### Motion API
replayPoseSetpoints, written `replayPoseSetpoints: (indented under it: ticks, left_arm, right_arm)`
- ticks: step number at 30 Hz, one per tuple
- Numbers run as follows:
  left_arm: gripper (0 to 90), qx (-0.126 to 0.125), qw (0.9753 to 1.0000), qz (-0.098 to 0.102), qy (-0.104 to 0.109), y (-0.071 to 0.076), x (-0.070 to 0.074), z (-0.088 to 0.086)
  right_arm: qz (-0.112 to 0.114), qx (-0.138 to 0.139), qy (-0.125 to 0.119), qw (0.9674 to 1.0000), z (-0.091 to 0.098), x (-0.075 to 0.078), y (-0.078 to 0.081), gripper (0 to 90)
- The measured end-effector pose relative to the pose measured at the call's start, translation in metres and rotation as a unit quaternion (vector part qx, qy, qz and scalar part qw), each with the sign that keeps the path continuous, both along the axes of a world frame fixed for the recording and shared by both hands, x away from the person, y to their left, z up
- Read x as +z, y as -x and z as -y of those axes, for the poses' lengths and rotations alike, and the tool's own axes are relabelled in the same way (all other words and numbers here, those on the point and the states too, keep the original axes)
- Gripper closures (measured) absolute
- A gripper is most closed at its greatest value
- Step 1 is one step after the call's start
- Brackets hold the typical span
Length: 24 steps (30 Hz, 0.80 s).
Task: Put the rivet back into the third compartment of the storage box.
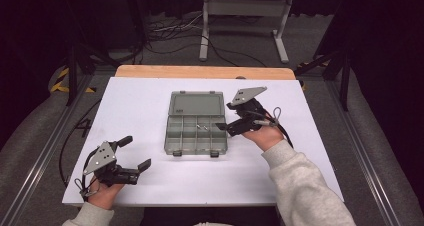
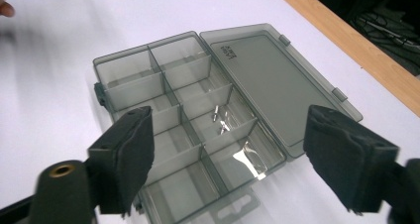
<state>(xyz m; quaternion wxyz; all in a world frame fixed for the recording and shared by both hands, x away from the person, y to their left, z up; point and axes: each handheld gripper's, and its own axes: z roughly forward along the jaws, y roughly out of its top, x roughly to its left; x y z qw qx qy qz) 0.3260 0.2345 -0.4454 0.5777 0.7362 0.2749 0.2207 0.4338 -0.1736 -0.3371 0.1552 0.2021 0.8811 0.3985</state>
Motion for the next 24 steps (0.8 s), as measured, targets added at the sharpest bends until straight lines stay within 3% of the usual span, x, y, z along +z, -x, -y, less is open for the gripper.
replayPoseSetpoints:
  ticks: [9, 14, 24]
  left_arm:
    - [0.7, -0.001, 1.0, 0.001, -0.001, 0.0, 0.001, 0.001]
    - [0.7, -0.002, 1.0, 0.0, -0.002, 0.0, 0.002, 0.0]
    - [0.7, -0.001, 1.0, -0.001, 0.005, 0.001, 0.002, -0.001]
  right_arm:
    - [0.017, -0.007, -0.04, 0.999, 0.035, -0.002, 0.019, 9.9]
    - [0.02, -0.009, -0.061, 0.9979, 0.051, -0.005, 0.026, 8.5]
    - [0.049, -0.015, -0.092, 0.9945, 0.08, -0.02, 0.047, 6.4]
